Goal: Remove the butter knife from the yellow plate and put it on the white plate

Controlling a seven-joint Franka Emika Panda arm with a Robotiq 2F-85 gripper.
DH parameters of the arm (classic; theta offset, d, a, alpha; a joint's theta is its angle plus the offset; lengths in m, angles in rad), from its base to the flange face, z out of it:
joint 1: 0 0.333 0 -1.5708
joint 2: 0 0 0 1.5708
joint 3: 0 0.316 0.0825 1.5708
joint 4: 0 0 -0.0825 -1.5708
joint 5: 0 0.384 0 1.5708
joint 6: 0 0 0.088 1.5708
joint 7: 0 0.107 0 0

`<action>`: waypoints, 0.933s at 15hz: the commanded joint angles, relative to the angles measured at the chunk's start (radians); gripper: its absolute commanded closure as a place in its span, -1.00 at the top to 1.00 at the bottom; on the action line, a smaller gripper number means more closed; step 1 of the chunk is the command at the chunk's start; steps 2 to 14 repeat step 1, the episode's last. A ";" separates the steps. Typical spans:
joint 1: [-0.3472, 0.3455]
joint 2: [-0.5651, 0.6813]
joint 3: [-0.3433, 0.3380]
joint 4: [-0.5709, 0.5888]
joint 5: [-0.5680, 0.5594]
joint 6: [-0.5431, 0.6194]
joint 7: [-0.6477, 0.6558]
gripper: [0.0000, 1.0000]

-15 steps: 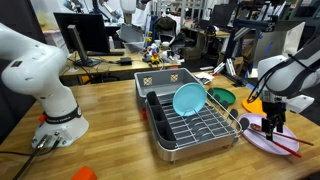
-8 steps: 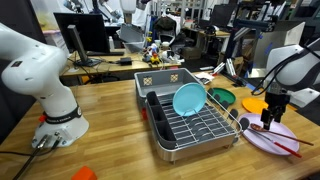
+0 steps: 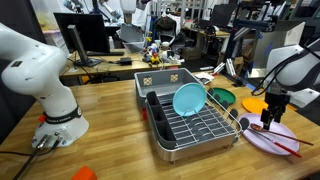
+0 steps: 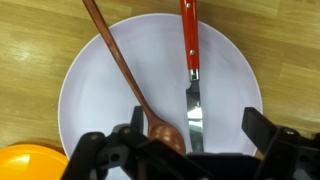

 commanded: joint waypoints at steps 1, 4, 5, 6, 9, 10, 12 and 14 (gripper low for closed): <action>0.000 0.001 0.001 0.002 0.000 -0.003 0.000 1.00; 0.000 0.001 0.001 0.002 0.000 -0.003 0.000 1.00; 0.000 0.001 0.001 0.002 0.000 -0.003 0.000 1.00; 0.000 0.001 0.001 0.002 0.000 -0.003 0.000 1.00; 0.000 0.001 0.001 0.002 0.000 -0.003 0.000 1.00; 0.000 0.001 0.001 0.002 0.000 -0.003 0.000 1.00; 0.000 0.001 0.001 0.002 0.000 -0.003 0.000 1.00; 0.000 0.001 0.001 0.002 0.000 -0.003 0.000 1.00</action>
